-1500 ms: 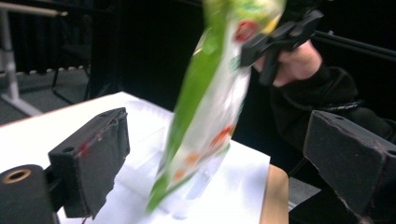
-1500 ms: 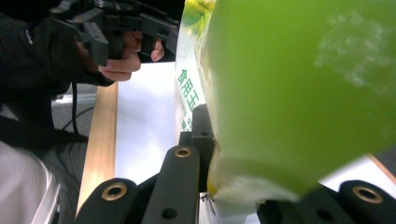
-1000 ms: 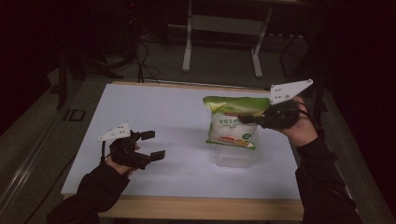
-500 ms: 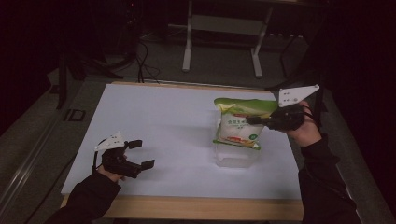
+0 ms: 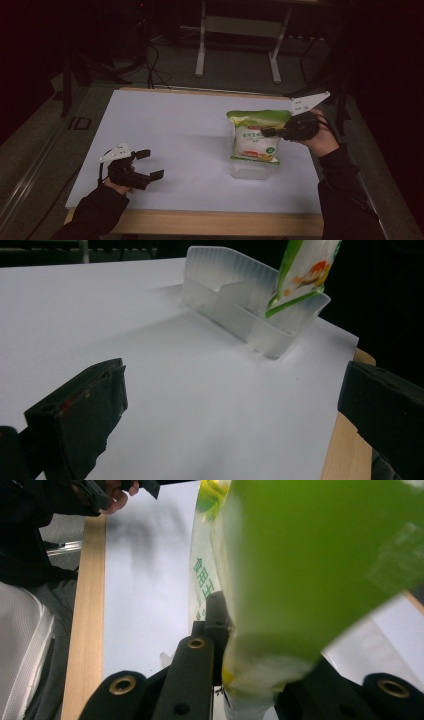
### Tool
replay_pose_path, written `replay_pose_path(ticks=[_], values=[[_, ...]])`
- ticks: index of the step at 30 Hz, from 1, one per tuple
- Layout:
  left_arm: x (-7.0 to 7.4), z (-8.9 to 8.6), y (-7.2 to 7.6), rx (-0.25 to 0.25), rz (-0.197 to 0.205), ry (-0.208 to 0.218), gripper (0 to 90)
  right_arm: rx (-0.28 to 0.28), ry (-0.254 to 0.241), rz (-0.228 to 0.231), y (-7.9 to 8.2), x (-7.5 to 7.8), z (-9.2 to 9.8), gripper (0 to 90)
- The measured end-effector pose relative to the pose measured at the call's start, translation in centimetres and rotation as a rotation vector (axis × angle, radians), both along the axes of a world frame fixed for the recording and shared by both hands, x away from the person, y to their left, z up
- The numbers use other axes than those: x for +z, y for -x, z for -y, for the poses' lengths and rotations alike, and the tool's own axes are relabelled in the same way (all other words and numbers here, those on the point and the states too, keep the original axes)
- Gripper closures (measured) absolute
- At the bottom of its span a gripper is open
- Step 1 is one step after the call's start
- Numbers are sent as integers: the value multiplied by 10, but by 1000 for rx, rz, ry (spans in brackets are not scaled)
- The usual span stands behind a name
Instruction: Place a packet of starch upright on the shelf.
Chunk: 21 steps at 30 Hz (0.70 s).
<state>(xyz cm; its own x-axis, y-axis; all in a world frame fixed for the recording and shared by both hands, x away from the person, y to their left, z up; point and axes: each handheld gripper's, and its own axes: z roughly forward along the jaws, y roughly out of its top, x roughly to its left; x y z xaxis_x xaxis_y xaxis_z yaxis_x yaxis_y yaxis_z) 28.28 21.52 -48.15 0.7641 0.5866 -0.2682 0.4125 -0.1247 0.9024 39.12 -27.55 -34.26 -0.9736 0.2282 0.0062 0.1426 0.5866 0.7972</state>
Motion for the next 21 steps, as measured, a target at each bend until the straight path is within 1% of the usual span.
replay_pose_path(ticks=[2,3,6,8,10,14,16,19,21], values=[[0,-1,0,2,5,-2,1,0,4,-5,-1,-2,-1,831],[0,-1,0,0,4,-2,1,-3,1,-11,-4,-7,-4,831],[0,-1,1,1,6,-1,1,-5,-12,-25,-6,-13,-4,832],[0,-1,1,2,5,-4,1,-5,-9,-36,-6,-15,-3,832],[0,-2,1,3,5,-2,1,-7,-18,-36,-5,-14,-1,832],[0,-1,1,4,8,-4,1,-6,-30,-18,0,-4,4,832],[0,-1,0,4,11,-4,1,-6,-28,-12,2,0,7,832],[0,-1,1,4,12,-2,1,-14,-18,-20,1,0,9,832],[0,0,1,4,13,-2,1,-20,-4,-27,0,-4,9,832]])
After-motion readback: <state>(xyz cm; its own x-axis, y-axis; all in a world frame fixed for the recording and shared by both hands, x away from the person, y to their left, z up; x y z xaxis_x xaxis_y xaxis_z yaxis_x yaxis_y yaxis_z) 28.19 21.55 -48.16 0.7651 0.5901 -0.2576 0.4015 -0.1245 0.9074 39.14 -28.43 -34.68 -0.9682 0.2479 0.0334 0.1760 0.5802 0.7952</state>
